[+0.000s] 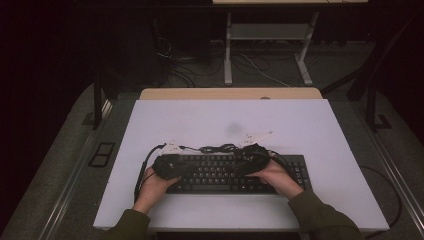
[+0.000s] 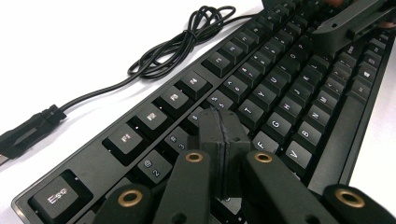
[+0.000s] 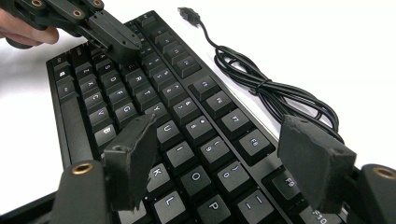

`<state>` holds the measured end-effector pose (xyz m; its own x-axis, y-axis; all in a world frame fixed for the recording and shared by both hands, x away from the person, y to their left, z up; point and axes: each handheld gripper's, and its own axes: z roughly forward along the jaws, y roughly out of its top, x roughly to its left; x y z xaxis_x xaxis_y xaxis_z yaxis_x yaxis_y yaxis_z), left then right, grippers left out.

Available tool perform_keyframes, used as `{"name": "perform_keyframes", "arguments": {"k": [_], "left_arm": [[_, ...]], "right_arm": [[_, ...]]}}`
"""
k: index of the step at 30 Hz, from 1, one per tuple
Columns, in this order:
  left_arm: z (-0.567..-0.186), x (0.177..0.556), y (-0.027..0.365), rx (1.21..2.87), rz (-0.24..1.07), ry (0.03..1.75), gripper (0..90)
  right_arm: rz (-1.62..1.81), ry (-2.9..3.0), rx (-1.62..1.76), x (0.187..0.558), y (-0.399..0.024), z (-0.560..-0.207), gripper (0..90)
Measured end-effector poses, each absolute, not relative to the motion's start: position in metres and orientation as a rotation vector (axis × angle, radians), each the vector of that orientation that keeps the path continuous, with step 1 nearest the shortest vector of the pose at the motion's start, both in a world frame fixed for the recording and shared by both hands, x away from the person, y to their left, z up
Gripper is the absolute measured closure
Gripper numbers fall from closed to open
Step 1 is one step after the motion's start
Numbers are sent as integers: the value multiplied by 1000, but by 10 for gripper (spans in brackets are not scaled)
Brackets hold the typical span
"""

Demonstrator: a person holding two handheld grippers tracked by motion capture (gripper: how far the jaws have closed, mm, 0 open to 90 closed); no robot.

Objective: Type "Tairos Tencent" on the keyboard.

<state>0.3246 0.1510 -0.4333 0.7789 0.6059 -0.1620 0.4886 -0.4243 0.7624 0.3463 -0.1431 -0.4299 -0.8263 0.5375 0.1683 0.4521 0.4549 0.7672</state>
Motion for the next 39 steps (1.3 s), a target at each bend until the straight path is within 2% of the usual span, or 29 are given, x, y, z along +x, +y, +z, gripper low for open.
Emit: {"name": "perform_keyframes", "arguments": {"k": [7, 14, 23, 31, 35, 39], "left_arm": [[-430, 322, 153, 2086, 174, 808, 889], [-428, 319, 153, 2084, 171, 799, 838], [-428, 316, 154, 2081, 179, 817, 638], [-430, 315, 155, 2071, 176, 844, 467], [-430, 314, 155, 2068, 184, 842, 421], [-431, 314, 154, 2067, 189, 847, 398]], "right_arm": [[1328, 2590, 888, 346, -144, -429, 298], [1360, 2603, 890, 345, -143, -428, 425], [1411, 2625, 871, 342, -142, -425, 657], [1431, 2666, 842, 338, -138, -425, 823], [1439, 2702, 810, 335, -134, -426, 888], [1433, 2741, 783, 332, -128, -428, 895]]}}
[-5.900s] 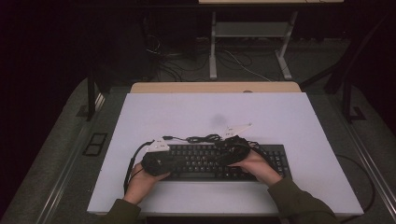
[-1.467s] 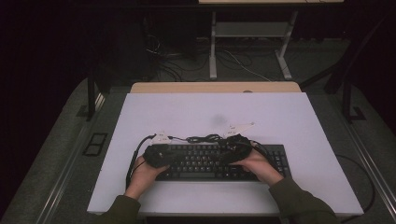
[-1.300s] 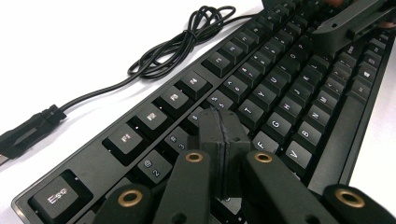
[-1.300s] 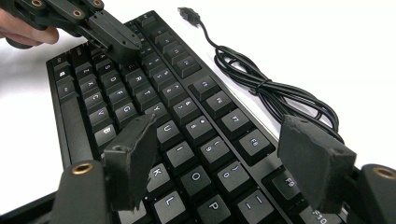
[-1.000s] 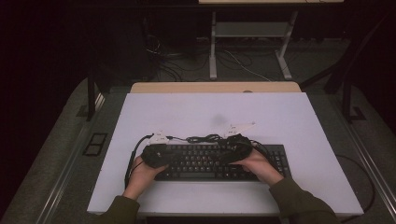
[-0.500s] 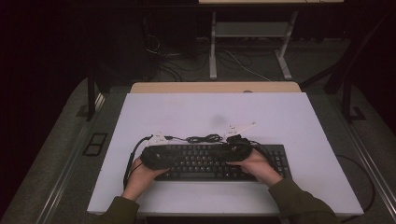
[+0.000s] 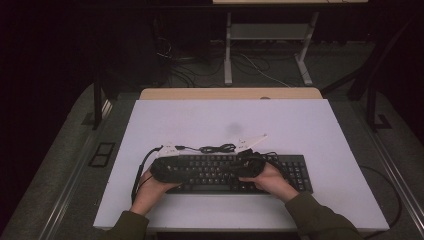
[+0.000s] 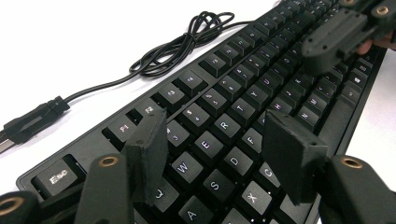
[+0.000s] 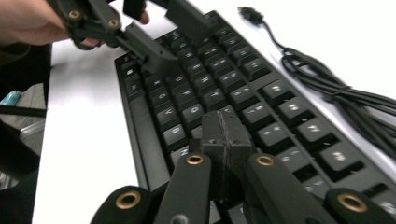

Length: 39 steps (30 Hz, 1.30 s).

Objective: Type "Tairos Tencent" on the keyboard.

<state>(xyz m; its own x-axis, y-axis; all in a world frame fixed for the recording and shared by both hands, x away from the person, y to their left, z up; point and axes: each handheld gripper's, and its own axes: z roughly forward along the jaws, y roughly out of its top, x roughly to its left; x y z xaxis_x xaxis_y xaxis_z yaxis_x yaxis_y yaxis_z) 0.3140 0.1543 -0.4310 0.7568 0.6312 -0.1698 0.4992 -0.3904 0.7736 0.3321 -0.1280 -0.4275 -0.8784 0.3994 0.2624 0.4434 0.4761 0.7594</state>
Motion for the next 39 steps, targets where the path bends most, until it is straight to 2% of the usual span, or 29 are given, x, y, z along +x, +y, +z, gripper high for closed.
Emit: {"name": "perform_keyframes", "arguments": {"k": [39], "left_arm": [[-432, 314, 155, 2061, 206, 845, 362]], "right_arm": [[-1299, -2704, -661, 321, -107, -441, 894]]}}
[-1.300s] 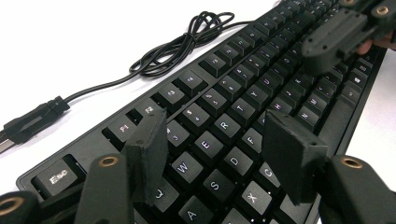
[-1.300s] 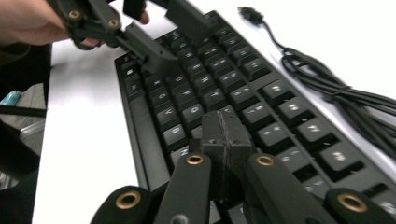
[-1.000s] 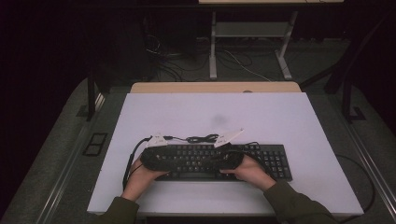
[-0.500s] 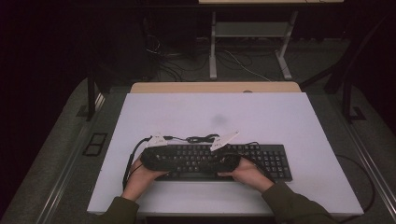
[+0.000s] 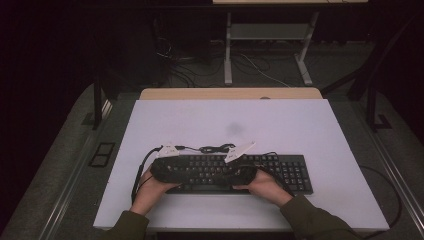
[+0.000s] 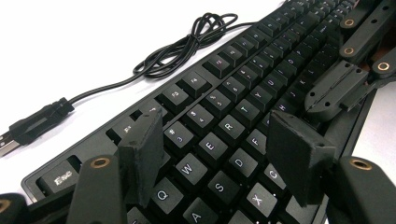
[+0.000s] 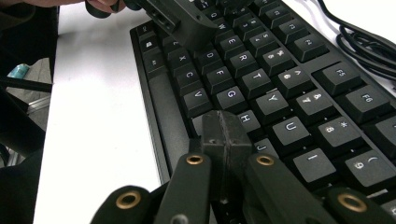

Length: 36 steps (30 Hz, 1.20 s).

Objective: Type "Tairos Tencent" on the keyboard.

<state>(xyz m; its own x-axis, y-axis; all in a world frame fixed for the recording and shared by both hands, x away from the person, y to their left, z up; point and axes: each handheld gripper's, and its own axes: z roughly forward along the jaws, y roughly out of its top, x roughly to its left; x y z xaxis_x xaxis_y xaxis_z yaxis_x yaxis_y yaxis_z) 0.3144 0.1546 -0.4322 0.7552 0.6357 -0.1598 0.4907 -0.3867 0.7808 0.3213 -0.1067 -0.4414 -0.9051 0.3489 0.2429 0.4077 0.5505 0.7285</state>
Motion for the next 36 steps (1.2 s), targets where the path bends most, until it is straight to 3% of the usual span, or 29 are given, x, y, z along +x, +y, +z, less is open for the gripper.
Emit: {"name": "perform_keyframes", "arguments": {"k": [9, 19, 26, 36], "left_arm": [[-431, 315, 155, 2060, 216, 841, 362], [-430, 316, 150, 2061, 213, 831, 384], [-427, 316, 144, 2069, 203, 810, 505], [-423, 318, 134, 2063, 199, 787, 784]], "right_arm": [[-1343, -2684, -679, 324, -114, -434, 890], [-1404, -2656, -757, 330, -127, -427, 693], [-1425, -2684, -809, 333, -134, -426, 509], [-1427, -2702, -868, 338, -141, -428, 333]]}}
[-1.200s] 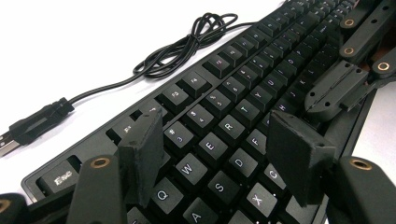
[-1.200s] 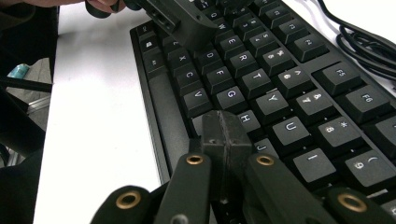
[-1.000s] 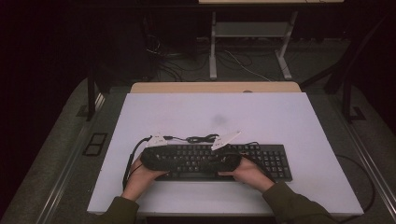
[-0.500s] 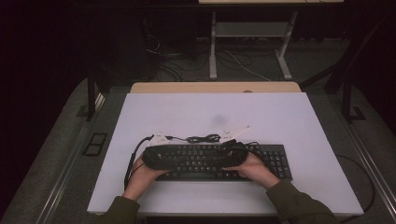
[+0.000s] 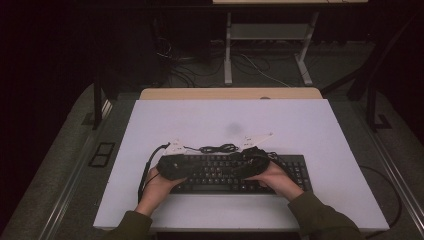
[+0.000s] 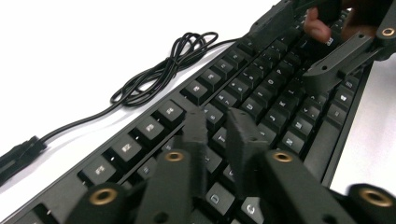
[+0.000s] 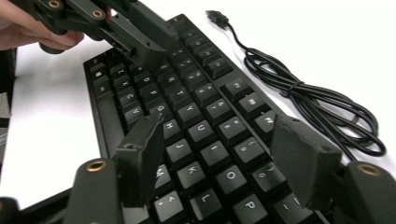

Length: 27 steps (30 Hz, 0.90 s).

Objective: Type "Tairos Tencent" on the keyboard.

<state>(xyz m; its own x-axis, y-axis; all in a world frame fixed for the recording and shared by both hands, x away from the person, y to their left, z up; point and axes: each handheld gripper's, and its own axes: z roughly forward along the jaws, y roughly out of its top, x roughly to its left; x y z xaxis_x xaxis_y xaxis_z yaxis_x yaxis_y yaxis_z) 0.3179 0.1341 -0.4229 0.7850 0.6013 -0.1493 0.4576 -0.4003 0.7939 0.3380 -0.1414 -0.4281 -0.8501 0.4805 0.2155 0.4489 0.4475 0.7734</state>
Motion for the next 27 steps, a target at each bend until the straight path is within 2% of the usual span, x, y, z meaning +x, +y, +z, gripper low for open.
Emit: {"name": "perform_keyframes", "arguments": {"k": [5, 27], "left_arm": [[-423, 320, 128, 2073, 193, 775, 889], [-436, 325, 113, 2131, 163, 766, 889]], "right_arm": [[1397, 2629, 862, 341, -145, -429, 300], [1396, 2612, 890, 344, -148, -430, 283]]}}
